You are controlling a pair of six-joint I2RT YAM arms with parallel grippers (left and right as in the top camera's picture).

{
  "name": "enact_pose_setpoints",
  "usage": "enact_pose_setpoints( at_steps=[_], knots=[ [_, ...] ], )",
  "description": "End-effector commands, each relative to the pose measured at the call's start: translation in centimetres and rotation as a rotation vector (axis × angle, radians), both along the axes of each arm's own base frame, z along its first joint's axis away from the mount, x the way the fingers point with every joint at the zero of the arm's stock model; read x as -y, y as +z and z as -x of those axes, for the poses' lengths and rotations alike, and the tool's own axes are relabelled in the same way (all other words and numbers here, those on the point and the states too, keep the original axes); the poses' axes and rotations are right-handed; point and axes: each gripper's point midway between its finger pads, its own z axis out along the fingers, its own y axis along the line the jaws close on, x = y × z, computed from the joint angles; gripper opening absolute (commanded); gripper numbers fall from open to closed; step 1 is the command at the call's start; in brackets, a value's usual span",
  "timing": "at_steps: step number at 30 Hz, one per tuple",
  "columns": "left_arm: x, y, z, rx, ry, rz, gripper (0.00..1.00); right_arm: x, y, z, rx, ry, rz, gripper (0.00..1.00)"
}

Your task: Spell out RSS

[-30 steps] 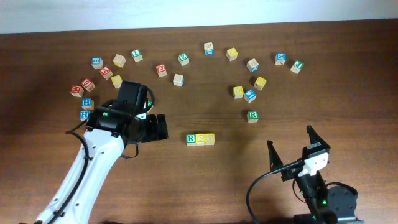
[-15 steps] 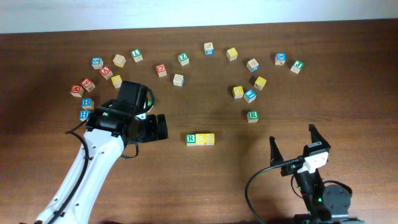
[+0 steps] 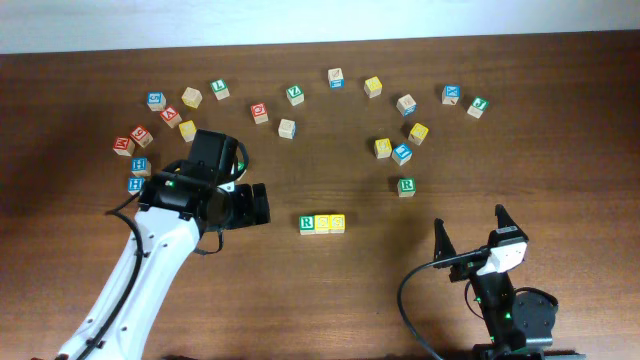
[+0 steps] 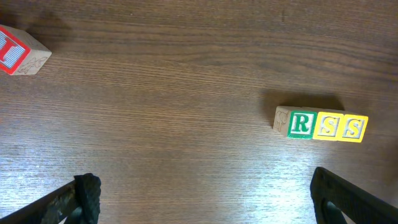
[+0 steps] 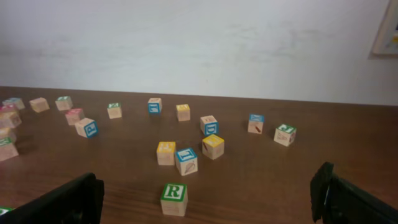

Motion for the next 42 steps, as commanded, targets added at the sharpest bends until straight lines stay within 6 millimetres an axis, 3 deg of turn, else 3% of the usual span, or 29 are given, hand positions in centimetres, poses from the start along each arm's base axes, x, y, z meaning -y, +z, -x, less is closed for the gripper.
enact_pose_setpoints(
  at_steps=[1, 32, 42],
  knots=[
    [-0.2, 0.5, -0.3, 0.018, 0.002, -0.007, 0.99, 0.6, -0.8, 0.0, -0.026, -0.034, -0.013, 0.98],
    [-0.2, 0.5, -0.3, 0.018, 0.002, -0.007, 0.99, 0.9, -1.1, -0.1, -0.039, -0.048, -0.005, 0.98],
    [-0.2, 0.5, -0.3, 0.018, 0.002, -0.007, 0.99, 0.8, -7.7, -0.4, -0.330, -0.044, -0.009, 0.98]
  ],
)
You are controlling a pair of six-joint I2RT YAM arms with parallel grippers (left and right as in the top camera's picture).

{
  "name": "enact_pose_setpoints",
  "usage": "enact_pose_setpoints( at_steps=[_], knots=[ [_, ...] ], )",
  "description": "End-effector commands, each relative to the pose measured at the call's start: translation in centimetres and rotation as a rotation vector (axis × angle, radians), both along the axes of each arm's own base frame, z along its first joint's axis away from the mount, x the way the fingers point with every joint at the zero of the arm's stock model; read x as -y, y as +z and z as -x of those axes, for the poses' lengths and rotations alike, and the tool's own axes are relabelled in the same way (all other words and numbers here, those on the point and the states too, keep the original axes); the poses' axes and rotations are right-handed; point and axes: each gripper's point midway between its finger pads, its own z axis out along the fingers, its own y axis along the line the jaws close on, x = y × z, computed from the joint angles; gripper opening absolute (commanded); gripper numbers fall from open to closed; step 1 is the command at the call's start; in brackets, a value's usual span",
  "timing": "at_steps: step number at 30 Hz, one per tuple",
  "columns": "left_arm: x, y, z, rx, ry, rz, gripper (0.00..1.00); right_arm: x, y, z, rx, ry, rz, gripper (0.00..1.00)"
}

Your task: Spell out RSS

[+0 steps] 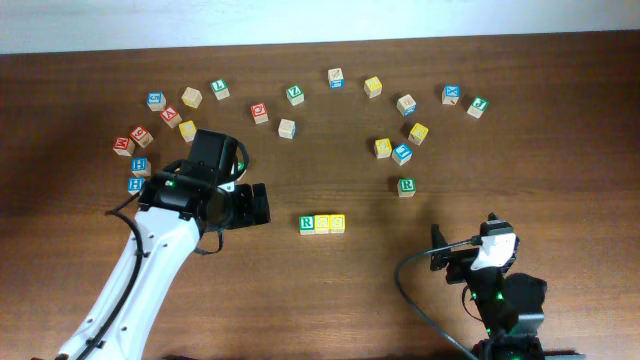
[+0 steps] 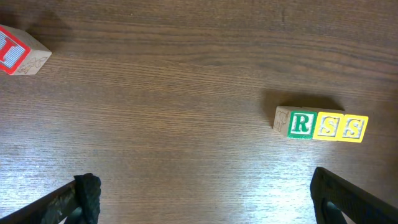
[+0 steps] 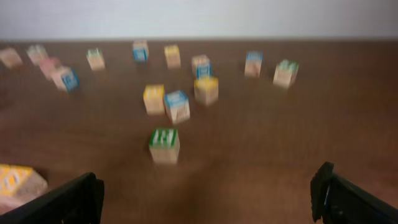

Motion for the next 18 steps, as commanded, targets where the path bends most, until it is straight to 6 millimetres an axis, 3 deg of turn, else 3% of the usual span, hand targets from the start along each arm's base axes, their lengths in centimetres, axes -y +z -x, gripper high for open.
enact_pose_setpoints(
  at_steps=[1, 5, 9, 18],
  knots=[
    [-0.2, 0.5, -0.3, 0.019, 0.002, -0.006, 0.99, 0.3, -2.5, 0.2, -0.102, -0.015, -0.006, 0.98],
    [-0.2, 0.5, -0.3, 0.018, 0.002, -0.006, 0.99, 0.2, -4.7, 0.6, -0.198, -0.013, -0.008, 0.98],
    [-0.2, 0.5, -0.3, 0.019, 0.002, -0.006, 0.99, 0.7, -3.6, 0.3, -0.149, -0.039, 0.004, 0.98],
    [-0.2, 0.5, -0.3, 0.018, 0.002, -0.006, 0.99, -0.6, 3.8, 0.4, 0.174, 0.013, 0.002, 0.98]
  ],
)
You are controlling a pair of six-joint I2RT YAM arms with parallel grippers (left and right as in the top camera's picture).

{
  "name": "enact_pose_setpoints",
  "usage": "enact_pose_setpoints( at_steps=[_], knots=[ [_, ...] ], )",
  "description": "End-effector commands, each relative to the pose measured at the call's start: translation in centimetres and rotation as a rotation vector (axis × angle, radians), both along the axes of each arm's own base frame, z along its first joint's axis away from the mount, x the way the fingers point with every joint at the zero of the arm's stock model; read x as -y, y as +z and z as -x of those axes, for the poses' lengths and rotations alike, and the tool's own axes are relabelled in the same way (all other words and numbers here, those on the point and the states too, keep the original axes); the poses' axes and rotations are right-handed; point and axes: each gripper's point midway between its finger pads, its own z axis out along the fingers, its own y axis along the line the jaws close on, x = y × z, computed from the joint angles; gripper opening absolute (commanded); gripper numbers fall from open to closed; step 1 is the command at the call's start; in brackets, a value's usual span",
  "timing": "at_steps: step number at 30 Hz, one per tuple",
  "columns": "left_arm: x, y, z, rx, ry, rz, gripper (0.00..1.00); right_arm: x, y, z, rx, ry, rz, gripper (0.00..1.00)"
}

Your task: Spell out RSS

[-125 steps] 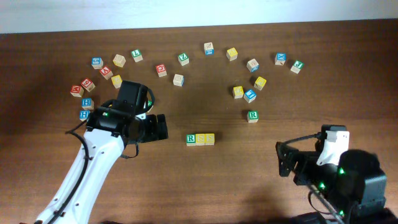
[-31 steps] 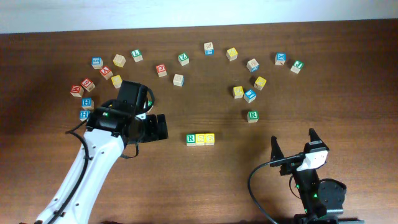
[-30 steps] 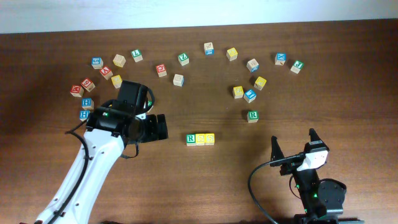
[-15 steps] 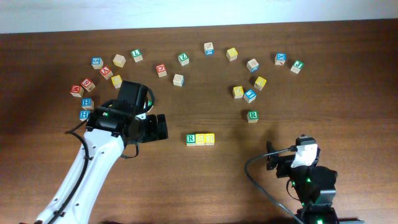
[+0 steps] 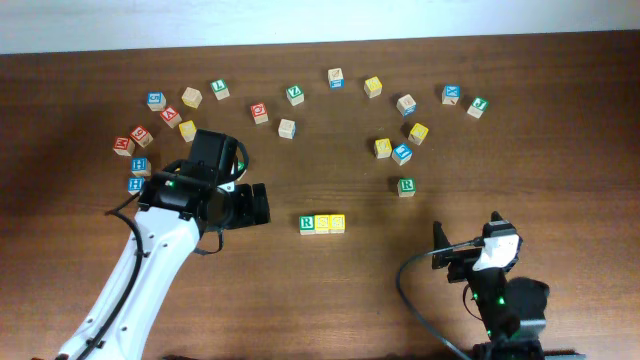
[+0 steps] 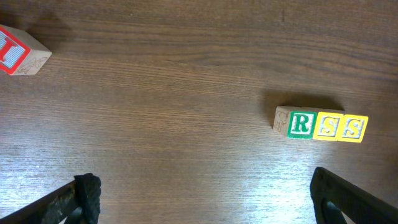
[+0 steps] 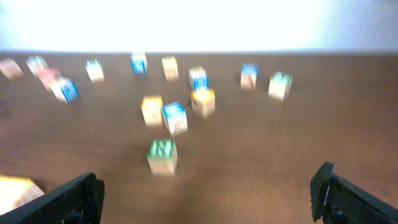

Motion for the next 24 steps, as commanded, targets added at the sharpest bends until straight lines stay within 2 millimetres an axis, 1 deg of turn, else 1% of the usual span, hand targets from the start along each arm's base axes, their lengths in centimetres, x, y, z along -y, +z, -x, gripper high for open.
enact_pose_setpoints(
  at_steps=[1, 3, 9, 13, 24],
  knots=[
    [-0.19, 0.51, -0.33, 0.019, 0.002, -0.007, 0.99, -0.57, 2.08, 0.39, 0.100, 0.017, -0.002, 0.98],
    [-0.19, 0.51, -0.33, 0.019, 0.002, -0.007, 0.99, -0.60, 2.60, 0.49, 0.124, 0.018, 0.001, 0.98],
    [-0.19, 0.51, -0.33, 0.019, 0.002, -0.007, 0.99, -0.57, 2.58, 0.49, 0.123, 0.017, 0.006, 0.98],
    [-0.19, 0.51, -0.33, 0.019, 0.002, -0.007, 0.99, -0.55, 2.57, 0.49, 0.131, 0.025, 0.069, 0.98],
    [-0.19, 0.52, -0.33, 0.019, 0.002, -0.007, 0.99, -0.58, 2.57, 0.49, 0.131, 0.026, 0.067, 0.98]
  ],
)
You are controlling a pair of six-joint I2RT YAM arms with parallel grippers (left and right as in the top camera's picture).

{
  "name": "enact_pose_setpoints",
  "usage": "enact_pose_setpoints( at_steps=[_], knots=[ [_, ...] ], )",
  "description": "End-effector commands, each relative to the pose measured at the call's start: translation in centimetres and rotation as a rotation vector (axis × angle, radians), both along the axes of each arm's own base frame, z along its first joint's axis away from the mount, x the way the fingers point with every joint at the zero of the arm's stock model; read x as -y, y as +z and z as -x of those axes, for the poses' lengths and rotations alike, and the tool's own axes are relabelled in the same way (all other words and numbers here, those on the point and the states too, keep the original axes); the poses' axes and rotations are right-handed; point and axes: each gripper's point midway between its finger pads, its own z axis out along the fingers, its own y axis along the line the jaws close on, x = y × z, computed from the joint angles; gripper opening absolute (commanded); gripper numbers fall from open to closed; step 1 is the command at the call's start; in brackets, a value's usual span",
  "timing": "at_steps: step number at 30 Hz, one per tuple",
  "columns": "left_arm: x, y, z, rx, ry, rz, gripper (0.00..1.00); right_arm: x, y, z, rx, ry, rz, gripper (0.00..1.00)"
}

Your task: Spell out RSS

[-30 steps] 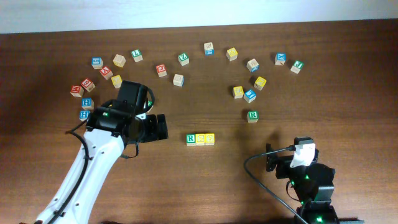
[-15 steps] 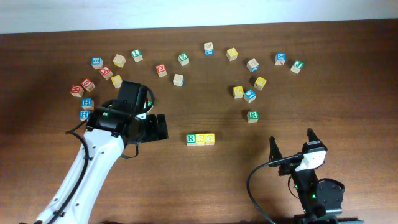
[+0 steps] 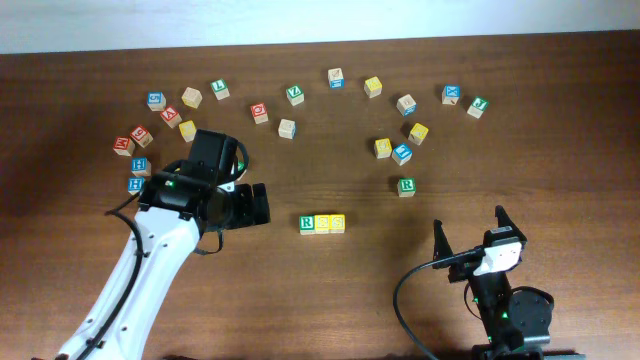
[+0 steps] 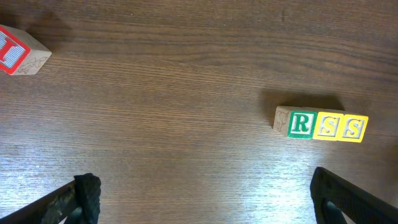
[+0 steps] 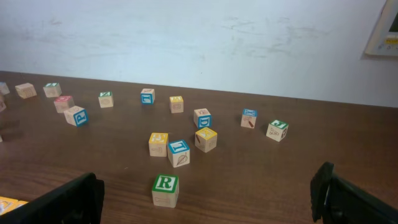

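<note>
A row of three blocks (image 3: 322, 223) lies mid-table: a green R (image 4: 301, 124) then two yellow S blocks (image 4: 340, 127), touching side by side. My left gripper (image 3: 246, 204) hovers left of the row, open and empty, its fingers (image 4: 87, 194) wide apart at the bottom of the left wrist view. My right gripper (image 3: 470, 232) stands open and empty at the front right, tilted up toward the far wall. A spare green R block (image 5: 165, 189) sits ahead of it.
Several loose letter blocks lie across the far half of the table, a cluster at the far left (image 3: 150, 130) and another at the far right (image 3: 402, 145). A red block (image 4: 18, 51) lies left of the left gripper. The white wall (image 5: 199, 43) backs the table.
The right gripper has tilted up and back, so its view shows the wall again. The left arm and the block row have not moved.
The R S S row lay in place at every moment, with the left gripper open beside it. The right gripper, open throughout, first looked at the wall, then was pitched down toward the table, and now is raised again at the front right.
</note>
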Motion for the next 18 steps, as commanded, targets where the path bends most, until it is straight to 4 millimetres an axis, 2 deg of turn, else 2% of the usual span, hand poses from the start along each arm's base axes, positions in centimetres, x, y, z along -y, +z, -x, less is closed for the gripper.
enact_pose_setpoints(
  at_steps=[1, 18],
  knots=[
    [-0.20, 0.51, -0.32, 0.018, 0.002, -0.007, 0.99, 0.02, -0.25, 0.02, -0.002, -0.004, -0.001, 0.98],
    [-0.20, 0.51, -0.32, 0.018, 0.002, -0.007, 0.99, 0.34, -0.29, -0.02, -0.011, -0.026, -0.056, 0.99]
  ],
)
